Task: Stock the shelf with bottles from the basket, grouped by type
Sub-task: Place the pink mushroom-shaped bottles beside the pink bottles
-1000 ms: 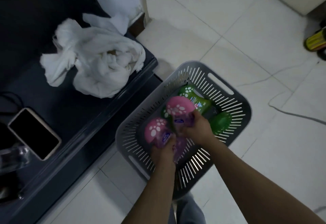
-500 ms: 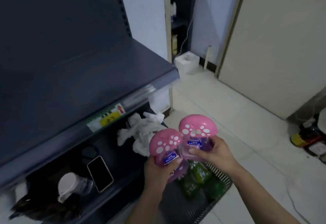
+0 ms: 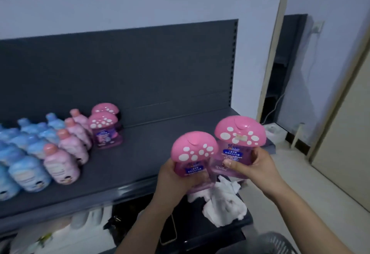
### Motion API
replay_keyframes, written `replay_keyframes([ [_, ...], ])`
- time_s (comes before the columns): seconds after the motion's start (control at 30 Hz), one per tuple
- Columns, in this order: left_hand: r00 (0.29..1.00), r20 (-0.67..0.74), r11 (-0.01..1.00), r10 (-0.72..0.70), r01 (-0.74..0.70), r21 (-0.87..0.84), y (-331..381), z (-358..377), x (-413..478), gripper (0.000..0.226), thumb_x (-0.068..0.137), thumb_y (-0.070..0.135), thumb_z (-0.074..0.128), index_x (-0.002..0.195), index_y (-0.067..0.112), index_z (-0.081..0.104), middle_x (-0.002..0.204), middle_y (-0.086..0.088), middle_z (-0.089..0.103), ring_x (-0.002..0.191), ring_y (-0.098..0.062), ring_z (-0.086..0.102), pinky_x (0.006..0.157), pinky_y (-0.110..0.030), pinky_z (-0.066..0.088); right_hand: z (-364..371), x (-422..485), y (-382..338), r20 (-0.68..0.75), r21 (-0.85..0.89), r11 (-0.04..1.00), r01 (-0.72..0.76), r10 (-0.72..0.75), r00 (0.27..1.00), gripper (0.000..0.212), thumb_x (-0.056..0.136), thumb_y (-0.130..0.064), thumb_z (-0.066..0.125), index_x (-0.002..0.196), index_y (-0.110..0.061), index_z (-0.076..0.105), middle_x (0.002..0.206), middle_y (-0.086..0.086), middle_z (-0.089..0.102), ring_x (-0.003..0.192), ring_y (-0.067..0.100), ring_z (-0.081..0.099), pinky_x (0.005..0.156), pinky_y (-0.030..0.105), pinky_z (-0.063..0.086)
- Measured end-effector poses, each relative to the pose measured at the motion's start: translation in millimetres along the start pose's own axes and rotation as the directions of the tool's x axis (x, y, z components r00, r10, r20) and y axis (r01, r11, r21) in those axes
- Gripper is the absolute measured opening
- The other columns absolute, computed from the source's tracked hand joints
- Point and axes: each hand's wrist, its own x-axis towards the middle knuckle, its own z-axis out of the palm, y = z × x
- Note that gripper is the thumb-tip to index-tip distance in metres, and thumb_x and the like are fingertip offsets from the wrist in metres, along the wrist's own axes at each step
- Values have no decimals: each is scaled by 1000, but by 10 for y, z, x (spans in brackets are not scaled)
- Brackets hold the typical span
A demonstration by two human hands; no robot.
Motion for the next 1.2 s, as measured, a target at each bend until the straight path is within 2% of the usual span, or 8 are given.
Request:
replay_keyframes([
  [0.27, 991, -125, 999, 42, -40, 16, 102, -1341, 288, 52, 56, -1, 85, 103, 5, 65, 81, 1, 74, 69, -8, 68, 57, -19, 51, 1385, 427, -100, 127, 114, 993, 2, -17, 992, 37, 71, 2, 74, 105, -3, 62, 93, 3, 74, 85, 14, 70, 71, 19, 55],
  [0.4, 992, -107, 998, 60, -62, -12, 103, -1886, 444, 49, 58, -8, 83, 101, 7, 66, 80, 3, 74, 68, -5, 68, 55, -15, 50, 2048, 655, -59, 202, 177, 982, -73, 36, 979, 64, 56, -22, 87, 111, -2, 61, 107, 13, 70, 102, 28, 66, 94, 49, 50],
  [0.5, 994, -73, 997, 79, -80, -2, 69, -2181, 545, 45, 60, -14, 78, 92, 14, 65, 68, 10, 72, 64, 2, 66, 53, -11, 49, 2458, 837, 6, 233, 204, 969, -136, 87, 969, 78, 45, -29, 93, 112, -7, 59, 111, 13, 69, 105, 32, 65, 92, 55, 48],
  [0.67, 998, -47, 999, 39, -39, 7, -148, -2491, 673, 43, 58, -11, 81, 91, 13, 67, 75, 5, 74, 69, -3, 68, 55, -14, 50, 2924, 1085, 78, 232, 36, 984, -176, 163, 959, 43, 68, 11, 74, 107, -1, 60, 105, 14, 68, 88, 22, 68, 60, 29, 57],
  [0.83, 999, -38, 999, 5, -4, 39, -355, -2617, 772, 48, 55, -7, 85, 97, 9, 68, 87, -3, 75, 75, -7, 68, 62, -18, 52, 3248, 1257, 181, 297, -135, 970, -202, 234, 926, 16, 84, 5, 62, 93, -8, 64, 83, -1, 69, 68, 5, 66, 52, 17, 51],
  [0.97, 999, -28, 998, -17, 18, 60, -430, -2662, 834, 47, 55, -10, 83, 97, 3, 67, 80, 0, 74, 71, -3, 67, 61, -16, 50, 3447, 1377, 240, 323, 2, 915, -404, 382, 866, 24, 94, -2, 47, 74, -9, 57, 52, -4, 65, 43, 5, 61, 41, 18, 48],
  [1.07, 999, -21, 997, -29, 31, 78, -484, -2672, 840, 44, 56, -10, 83, 95, 4, 67, 72, 5, 72, 67, 1, 65, 60, -14, 49, 3521, 1403, 296, 354, 96, 844, -528, 467, 810, 30, 96, -4, 43, 69, -6, 56, 55, 4, 62, 39, 10, 59, 40, 20, 50],
  [1.2, 998, -55, 996, -30, 35, 82, -564, -2669, 857, 42, 55, -7, 85, 92, 6, 68, 73, 9, 73, 68, 2, 64, 62, -14, 49, 3544, 1384, 404, 376, 84, 854, -513, 450, 810, 18, 91, -2, 53, 77, -4, 63, 63, 5, 66, 50, 11, 64, 47, 23, 52],
])
